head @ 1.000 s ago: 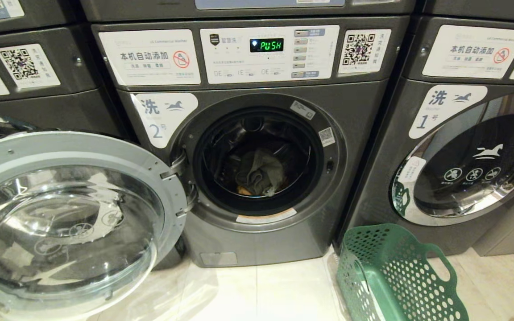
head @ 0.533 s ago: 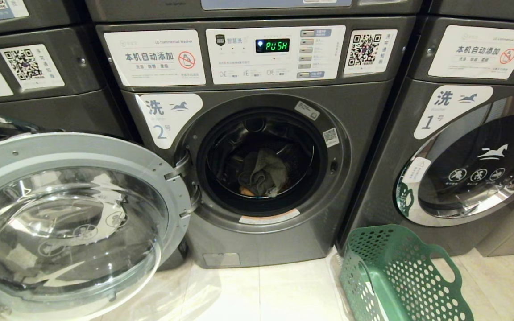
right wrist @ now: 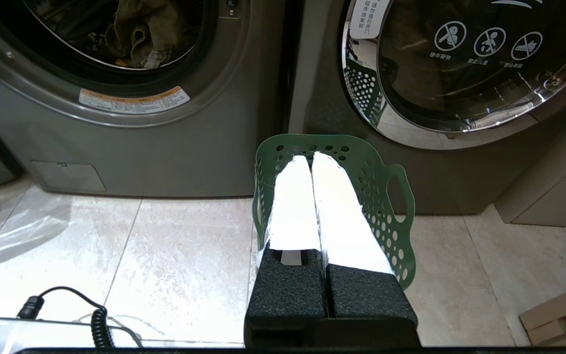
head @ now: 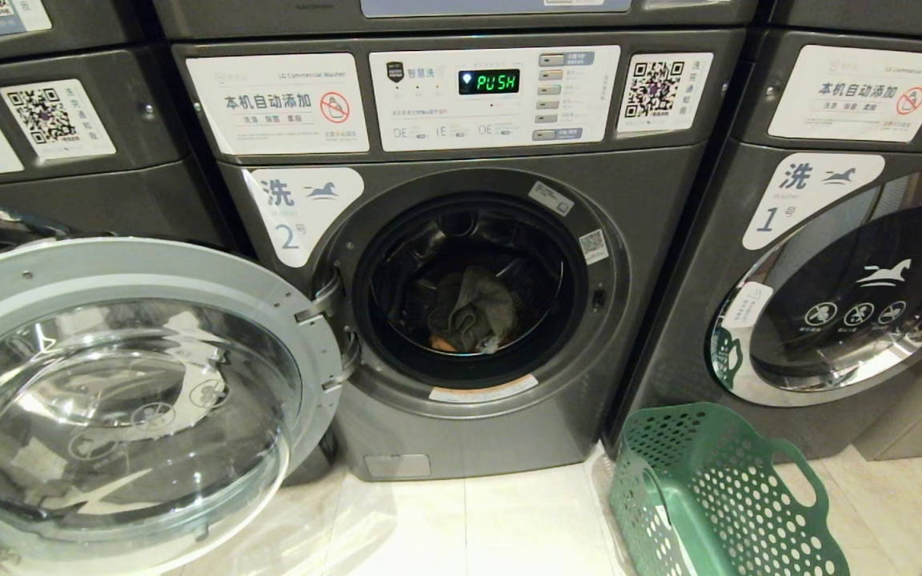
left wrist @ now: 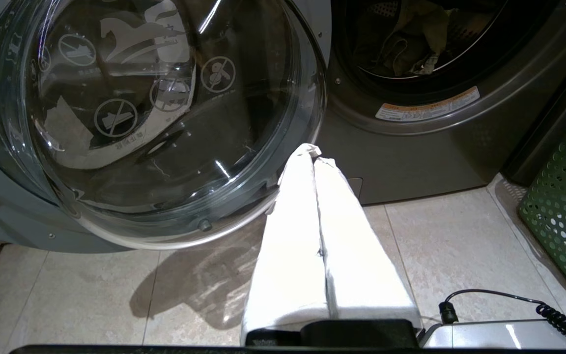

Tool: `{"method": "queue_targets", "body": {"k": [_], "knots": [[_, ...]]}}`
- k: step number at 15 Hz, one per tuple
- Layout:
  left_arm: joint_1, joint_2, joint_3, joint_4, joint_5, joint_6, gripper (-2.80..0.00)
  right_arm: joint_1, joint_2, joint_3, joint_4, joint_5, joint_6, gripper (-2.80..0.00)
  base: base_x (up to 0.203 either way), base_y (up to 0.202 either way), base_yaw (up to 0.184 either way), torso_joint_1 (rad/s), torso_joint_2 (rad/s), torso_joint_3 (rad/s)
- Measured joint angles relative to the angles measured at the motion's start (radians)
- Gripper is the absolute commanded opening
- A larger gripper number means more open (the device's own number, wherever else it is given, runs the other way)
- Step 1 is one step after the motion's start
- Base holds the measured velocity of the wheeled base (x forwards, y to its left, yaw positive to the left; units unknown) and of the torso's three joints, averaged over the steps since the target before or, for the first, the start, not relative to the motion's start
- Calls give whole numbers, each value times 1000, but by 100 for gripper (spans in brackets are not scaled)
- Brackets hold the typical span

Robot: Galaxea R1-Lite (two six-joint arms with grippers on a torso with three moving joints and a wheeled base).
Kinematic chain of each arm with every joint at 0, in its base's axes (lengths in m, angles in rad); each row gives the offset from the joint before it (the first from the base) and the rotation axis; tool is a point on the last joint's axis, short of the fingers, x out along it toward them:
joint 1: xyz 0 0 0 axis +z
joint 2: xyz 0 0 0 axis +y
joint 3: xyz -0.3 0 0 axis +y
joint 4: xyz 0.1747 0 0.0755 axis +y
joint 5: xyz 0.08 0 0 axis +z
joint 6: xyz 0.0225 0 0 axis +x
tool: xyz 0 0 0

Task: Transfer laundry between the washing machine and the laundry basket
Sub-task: Pick a cloth and place it into the basket

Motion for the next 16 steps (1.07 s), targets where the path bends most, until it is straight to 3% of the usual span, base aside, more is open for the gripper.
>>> {"method": "queue_targets", "body": {"k": [7,13,16], "knots": [[0,0,0,0,1,-1,-280,0,0,0,0,-1,5,-280,0,0,0,0,0,0],[0,0,0,-2,1,-2,-280,0,0,0,0,-1,5,-280,176,0,-2,4,5,4],[0,0,0,-2,1,-3,-280,0,0,0,0,-1,4,-280,0,0,0,0,0,0]]}}
